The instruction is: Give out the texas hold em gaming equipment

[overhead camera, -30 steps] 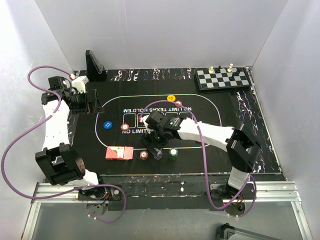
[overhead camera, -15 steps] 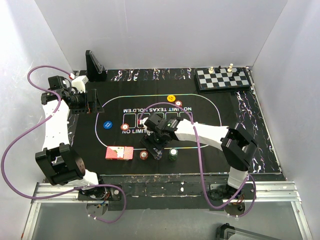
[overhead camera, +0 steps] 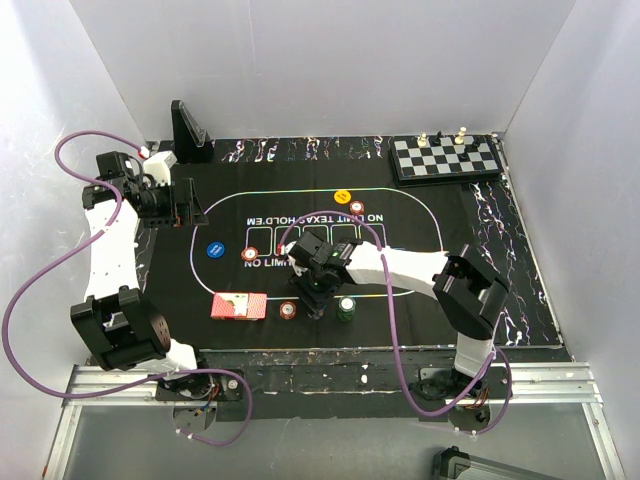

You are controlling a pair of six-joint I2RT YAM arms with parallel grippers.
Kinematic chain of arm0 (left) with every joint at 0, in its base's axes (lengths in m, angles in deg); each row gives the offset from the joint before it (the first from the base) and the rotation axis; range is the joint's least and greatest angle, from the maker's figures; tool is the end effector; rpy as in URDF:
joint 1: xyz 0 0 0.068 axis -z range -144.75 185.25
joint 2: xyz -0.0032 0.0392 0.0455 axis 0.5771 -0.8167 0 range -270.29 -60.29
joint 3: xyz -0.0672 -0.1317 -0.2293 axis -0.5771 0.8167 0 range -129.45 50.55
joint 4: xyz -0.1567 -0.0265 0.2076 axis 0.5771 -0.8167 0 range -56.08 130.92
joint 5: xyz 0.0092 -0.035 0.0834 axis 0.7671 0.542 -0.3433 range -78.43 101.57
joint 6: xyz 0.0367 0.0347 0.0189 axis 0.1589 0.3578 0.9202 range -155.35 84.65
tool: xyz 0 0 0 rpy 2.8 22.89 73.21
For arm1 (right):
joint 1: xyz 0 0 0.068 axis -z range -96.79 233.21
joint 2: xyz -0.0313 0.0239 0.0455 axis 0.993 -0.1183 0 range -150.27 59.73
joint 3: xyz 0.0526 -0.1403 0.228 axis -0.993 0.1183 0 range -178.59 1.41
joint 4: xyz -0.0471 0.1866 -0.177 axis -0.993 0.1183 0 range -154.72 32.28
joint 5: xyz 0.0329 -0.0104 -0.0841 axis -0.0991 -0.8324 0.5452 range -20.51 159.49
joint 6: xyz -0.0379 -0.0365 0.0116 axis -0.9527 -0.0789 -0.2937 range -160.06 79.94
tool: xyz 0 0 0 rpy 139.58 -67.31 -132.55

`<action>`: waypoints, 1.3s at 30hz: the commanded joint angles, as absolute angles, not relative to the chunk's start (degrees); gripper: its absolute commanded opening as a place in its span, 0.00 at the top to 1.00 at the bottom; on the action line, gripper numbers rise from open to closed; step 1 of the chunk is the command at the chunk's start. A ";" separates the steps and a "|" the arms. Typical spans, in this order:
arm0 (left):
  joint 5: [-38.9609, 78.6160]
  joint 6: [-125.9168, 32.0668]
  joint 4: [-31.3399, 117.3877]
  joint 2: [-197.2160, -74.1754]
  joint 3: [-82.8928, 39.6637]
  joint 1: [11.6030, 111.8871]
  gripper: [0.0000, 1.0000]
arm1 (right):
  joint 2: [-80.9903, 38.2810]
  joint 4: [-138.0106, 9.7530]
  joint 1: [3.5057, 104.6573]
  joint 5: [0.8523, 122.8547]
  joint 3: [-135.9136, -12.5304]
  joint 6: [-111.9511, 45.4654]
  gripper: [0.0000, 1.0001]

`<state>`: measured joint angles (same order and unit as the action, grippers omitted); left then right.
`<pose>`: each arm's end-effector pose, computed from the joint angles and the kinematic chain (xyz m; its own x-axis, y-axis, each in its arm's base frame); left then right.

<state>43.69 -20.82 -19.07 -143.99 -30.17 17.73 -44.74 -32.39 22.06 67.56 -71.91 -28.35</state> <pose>0.2787 0.0681 0.3304 -0.8284 -0.0388 -0.5588 0.1894 0.9195 -0.3446 0.1802 0.3296 0.1957 -0.6018 -0.6723 -0.4311 -0.7767 0.6184 0.1200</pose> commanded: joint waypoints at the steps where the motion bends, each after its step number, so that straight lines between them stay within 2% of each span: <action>1: 43.91 -20.58 -18.76 -141.15 -31.45 17.49 0.02 | -42.85 -33.79 21.86 67.65 -71.71 -28.46 0.48; 7: 44.08 -20.49 -18.67 -141.15 -30.92 17.49 0.02 | -40.73 -30.80 21.86 68.53 -75.04 -29.07 0.55; 19: 43.91 -19.97 -18.49 -140.36 -30.04 17.49 0.02 | -42.75 -28.78 21.25 66.59 -76.73 -28.99 0.52; 32: 43.82 -20.23 -18.41 -140.27 -30.04 17.49 0.02 | -43.81 -27.90 20.81 70.80 -76.28 -29.16 0.49; 39: 43.29 -20.05 -18.32 -140.01 -29.60 17.40 0.02 | -44.60 -27.55 20.63 72.31 -76.20 -29.07 0.44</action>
